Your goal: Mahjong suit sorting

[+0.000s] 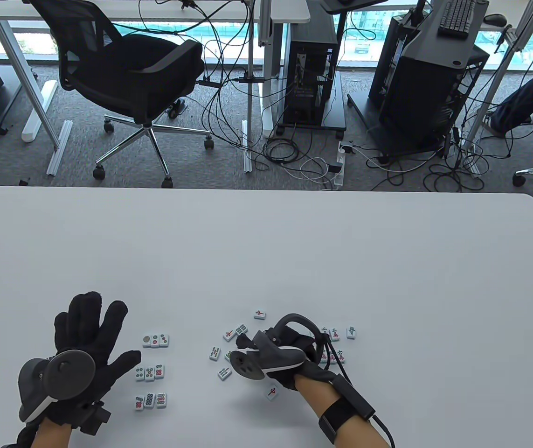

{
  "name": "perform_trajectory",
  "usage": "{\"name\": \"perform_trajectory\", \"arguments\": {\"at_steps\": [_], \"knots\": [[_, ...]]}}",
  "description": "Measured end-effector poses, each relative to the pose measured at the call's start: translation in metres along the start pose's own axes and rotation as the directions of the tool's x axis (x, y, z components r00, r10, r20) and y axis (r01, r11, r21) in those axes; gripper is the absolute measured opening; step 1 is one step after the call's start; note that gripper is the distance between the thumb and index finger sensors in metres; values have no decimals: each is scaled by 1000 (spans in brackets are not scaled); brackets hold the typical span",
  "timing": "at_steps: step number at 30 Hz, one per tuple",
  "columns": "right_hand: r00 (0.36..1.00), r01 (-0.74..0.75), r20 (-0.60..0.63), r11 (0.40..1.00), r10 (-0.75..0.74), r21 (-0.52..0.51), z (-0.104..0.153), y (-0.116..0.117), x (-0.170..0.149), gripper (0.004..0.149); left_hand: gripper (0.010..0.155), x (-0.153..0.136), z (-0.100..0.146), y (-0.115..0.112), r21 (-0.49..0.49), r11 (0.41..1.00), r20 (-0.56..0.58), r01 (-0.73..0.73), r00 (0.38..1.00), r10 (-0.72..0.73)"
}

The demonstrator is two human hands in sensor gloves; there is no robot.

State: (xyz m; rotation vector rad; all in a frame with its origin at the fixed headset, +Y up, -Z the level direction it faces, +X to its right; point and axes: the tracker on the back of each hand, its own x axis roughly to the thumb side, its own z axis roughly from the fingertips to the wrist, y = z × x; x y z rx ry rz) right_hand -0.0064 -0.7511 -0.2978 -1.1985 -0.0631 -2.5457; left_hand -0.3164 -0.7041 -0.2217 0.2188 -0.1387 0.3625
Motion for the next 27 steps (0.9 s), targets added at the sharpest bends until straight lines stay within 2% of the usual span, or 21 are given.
{"name": "perform_trajectory", "arguments": {"at_steps": [5,9,12,14,17,19,21,24,27], "knots": [[994,-113,-1,990,114,83,-10,9,9,56,88,1,0,0,-6,1000,0,5,1000,-5],[988,-151,-3,986,151,77,-14,10,16,56,88,1,0,-1,-8,1000,1,7,1000,-7],[993,-120,2,990,120,79,-15,11,15,56,88,1,0,-1,-15,1000,-1,6,1000,-6],[995,-95,17,995,95,39,-12,10,13,57,88,1,0,-1,-17,1000,0,9,1000,-9],[999,-47,-1,995,47,-93,1,0,6,57,88,1,1,0,-7,1000,0,5,1000,-5],[998,-40,-65,982,28,-186,18,-14,-13,57,88,0,0,0,-7,1000,-3,-1,1000,1],[989,-43,-148,978,13,-203,32,-23,-38,57,88,0,0,0,-9,1000,-6,-4,1000,4],[960,-35,-279,985,-15,-171,57,-25,-78,58,88,0,0,0,-11,1000,-6,-1,1000,1],[924,-46,-382,994,6,-96,84,-13,-114,58,88,0,0,0,-13,1000,-6,3,1000,-3]]}}
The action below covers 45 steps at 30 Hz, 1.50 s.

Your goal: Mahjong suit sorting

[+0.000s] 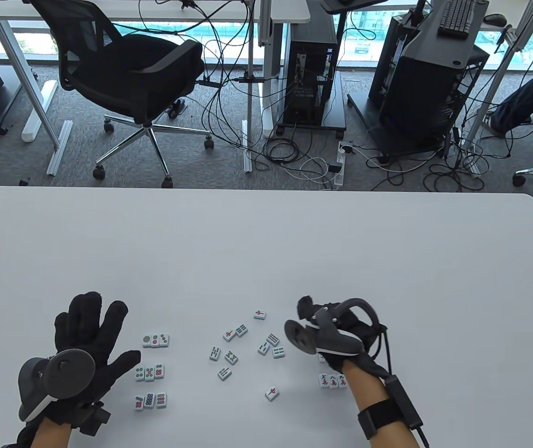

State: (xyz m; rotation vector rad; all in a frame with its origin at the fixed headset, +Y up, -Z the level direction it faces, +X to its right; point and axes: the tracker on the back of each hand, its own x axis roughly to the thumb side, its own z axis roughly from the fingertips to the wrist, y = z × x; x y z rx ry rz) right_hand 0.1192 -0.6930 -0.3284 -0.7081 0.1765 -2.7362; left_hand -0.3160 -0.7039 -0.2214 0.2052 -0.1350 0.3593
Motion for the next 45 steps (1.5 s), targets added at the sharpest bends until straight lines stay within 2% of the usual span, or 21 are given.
{"name": "perform_trajectory", "arguments": {"at_steps": [1,4,10,19,27,30,32,34,37,43,45], "knots": [[999,-9,-46,999,11,47,7,9,-17,58,88,0,0,0,-1,1000,-1,3,1000,-3],[992,10,-126,991,7,132,19,32,-38,58,87,0,0,-1,-6,1000,-6,3,1000,-3],[984,21,-176,968,24,252,28,78,-43,56,87,1,-1,-3,-22,1000,-7,16,1000,-16],[975,80,-224,958,-17,276,17,93,-42,54,87,0,-2,-3,-28,999,-19,19,1000,-20],[975,66,-221,964,-8,256,21,87,-43,58,87,-1,-2,-3,-27,1000,-21,14,1000,-14],[967,96,-252,972,-39,217,23,72,-46,64,87,-1,-2,-3,-26,1000,-21,10,1000,-11],[965,123,-248,981,-84,149,21,56,-42,64,87,-1,-3,-3,-27,1000,-21,11,1000,-12],[966,160,-218,982,-136,96,17,41,-30,64,87,-1,-3,-4,-30,999,-21,15,1000,-15],[972,201,-141,977,-190,73,7,27,-4,62,87,-1,-3,-4,-35,999,-21,19,1000,-20],[981,187,31,973,-193,137,-16,22,66,62,87,0,-3,-5,-37,999,-13,19,1000,-19],[984,156,65,981,-164,112,-22,22,82,61,87,0,-2,-5,-36,999,-10,19,1000,-19]]}}
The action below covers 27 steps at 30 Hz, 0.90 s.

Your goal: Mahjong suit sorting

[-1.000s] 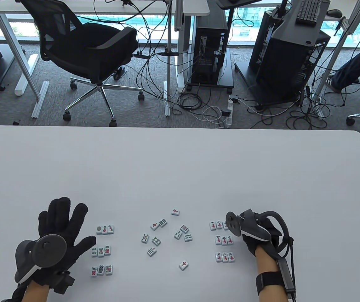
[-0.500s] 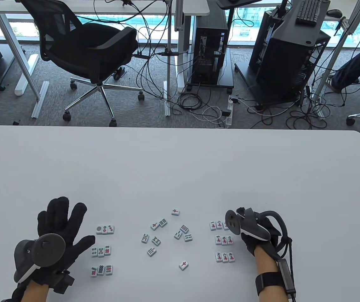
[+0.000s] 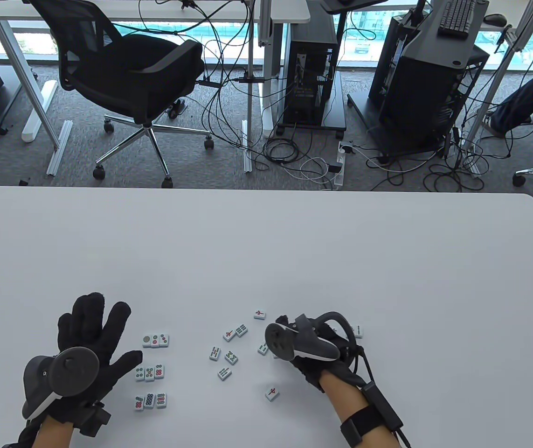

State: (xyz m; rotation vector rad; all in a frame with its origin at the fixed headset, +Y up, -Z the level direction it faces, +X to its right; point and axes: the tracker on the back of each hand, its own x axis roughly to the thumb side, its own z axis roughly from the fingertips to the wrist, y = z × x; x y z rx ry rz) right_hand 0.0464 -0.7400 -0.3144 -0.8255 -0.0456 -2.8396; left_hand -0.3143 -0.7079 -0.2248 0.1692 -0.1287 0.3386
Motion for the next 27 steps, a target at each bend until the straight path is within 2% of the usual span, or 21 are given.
{"name": "perform_trajectory", "arguments": {"at_steps": [2,9,11,14,18,22,25,27], "knots": [[999,-53,-12,998,53,-40,-7,2,12,60,87,0,0,0,0,1000,2,-4,1000,4],[985,-164,-53,986,164,0,-25,10,33,57,87,0,0,0,9,1000,5,-13,1000,13],[989,-149,15,989,149,-6,-22,8,42,57,87,0,0,0,9,1000,5,-14,1000,14],[985,-167,52,986,167,-1,-17,4,50,60,87,0,0,0,9,1000,7,-15,1000,15],[987,-156,50,987,154,47,-16,1,52,56,87,-1,1,0,7,1000,5,-15,1000,15],[993,-110,60,983,103,148,-16,5,55,61,87,-1,1,0,9,1000,6,-16,1000,16],[988,-144,71,975,134,169,-19,13,61,62,87,-1,1,-1,4,1000,7,-10,1000,10],[993,-114,45,975,108,193,-21,13,64,61,86,-1,1,-1,2,1000,8,-8,1000,8]]}}
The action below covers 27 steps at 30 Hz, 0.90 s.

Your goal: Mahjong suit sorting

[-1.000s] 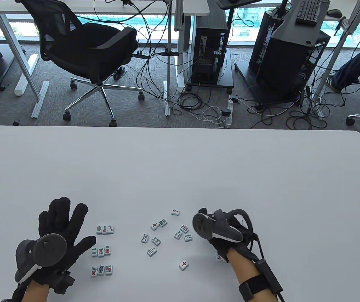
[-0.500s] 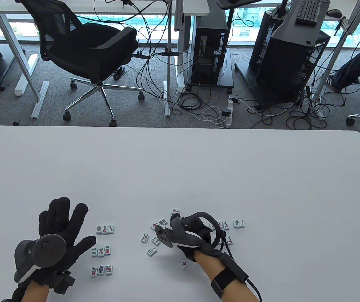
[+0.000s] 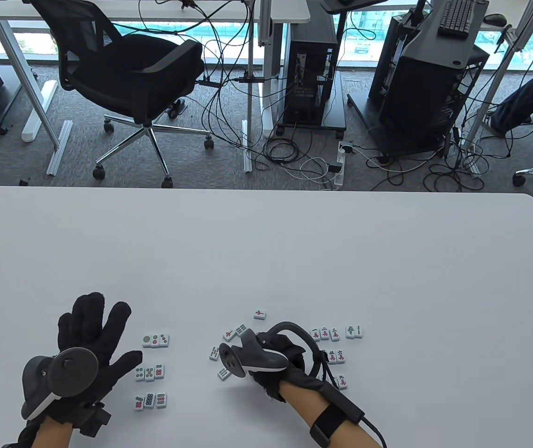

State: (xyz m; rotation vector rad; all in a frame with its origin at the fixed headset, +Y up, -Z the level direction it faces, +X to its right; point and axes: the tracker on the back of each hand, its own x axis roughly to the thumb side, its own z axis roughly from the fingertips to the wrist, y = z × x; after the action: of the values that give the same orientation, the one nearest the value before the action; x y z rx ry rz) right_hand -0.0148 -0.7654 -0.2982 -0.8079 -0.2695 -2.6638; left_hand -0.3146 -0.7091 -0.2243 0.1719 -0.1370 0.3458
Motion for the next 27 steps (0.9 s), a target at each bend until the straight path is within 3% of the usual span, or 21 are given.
{"name": "perform_trajectory", "arguments": {"at_steps": [3,12,15,18,20,23,27], "knots": [[998,55,-41,996,-52,74,-4,0,2,60,86,0,0,0,-3,1000,0,-1,1000,1],[988,156,19,988,-155,-13,3,-7,-20,59,87,1,0,-1,-11,1000,11,4,1000,-4],[988,150,-24,976,-155,-156,19,-21,-48,59,86,1,0,-1,-8,1000,10,0,1000,1],[991,123,-23,965,-132,-231,37,-31,-87,59,87,1,0,-1,-8,1000,7,-3,1000,3],[986,156,-23,957,-167,-244,48,-32,-112,59,86,1,0,-1,-8,1000,6,-1,1000,1],[979,125,-122,952,-164,-279,67,-27,-147,59,86,1,0,-1,-9,1000,4,0,1000,0],[965,60,-240,978,-109,-200,81,-1,-181,59,87,1,0,-1,-9,1000,3,1,1000,-1]]}}
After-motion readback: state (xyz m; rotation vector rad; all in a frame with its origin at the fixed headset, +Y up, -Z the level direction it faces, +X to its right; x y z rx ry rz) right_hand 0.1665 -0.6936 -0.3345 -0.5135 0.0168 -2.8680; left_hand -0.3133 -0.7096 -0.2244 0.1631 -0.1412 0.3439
